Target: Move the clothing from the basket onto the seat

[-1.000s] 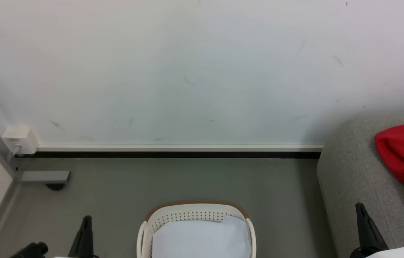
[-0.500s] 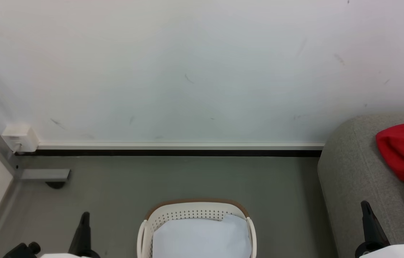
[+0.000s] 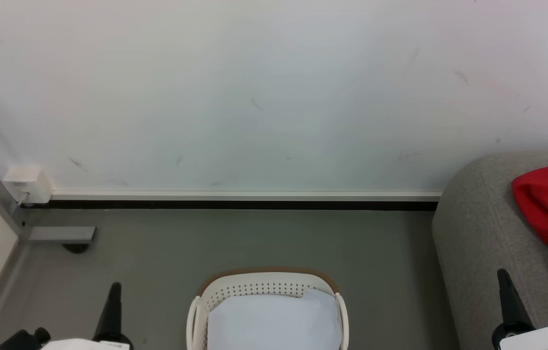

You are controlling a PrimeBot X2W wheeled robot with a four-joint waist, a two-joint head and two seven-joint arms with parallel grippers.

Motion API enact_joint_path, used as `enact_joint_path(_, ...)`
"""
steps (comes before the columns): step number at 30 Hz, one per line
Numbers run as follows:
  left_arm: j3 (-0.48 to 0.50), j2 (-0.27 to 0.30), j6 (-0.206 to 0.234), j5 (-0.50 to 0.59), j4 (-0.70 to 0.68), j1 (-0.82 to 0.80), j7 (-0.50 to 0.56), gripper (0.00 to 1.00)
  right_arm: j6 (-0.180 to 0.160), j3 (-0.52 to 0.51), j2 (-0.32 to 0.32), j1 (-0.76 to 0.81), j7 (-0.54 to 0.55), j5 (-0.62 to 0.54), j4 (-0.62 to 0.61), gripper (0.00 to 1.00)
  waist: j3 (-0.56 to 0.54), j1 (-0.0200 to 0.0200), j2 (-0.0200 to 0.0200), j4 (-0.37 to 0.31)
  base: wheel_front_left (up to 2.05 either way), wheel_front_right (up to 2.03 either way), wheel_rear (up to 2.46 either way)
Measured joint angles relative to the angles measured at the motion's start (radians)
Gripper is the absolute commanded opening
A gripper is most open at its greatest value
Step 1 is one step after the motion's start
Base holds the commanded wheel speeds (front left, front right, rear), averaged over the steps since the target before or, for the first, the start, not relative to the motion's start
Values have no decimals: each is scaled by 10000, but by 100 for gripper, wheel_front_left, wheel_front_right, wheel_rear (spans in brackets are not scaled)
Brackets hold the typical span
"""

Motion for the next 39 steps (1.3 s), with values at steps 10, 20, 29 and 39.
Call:
enact_joint_path(10, 40, -10, -33, -1057, -54, -64, 282, 0, 0, -240, 59, -23, 293, 943, -67, 0, 51, 0, 0, 18, 0, 0, 0)
enact_joint_path(20, 79, -19, -50, -2127, -115, -156, 529, 0, 0, -468, 155, -41, 529, 1756, -127, 0, 102, 0, 0, 36, 0, 0, 0)
enact_joint_path(29, 117, -27, -75, -2901, -174, -213, 763, 0, 0, -619, 230, -117, 746, 2474, -174, 0, 147, 0, 0, 52, 0, 0, 0)
enact_joint_path(39, 159, -33, -117, -3827, -226, -276, 966, 0, 0, -819, 272, -170, 963, 3198, -203, 0, 198, 0, 0, 70, 0, 0, 0)
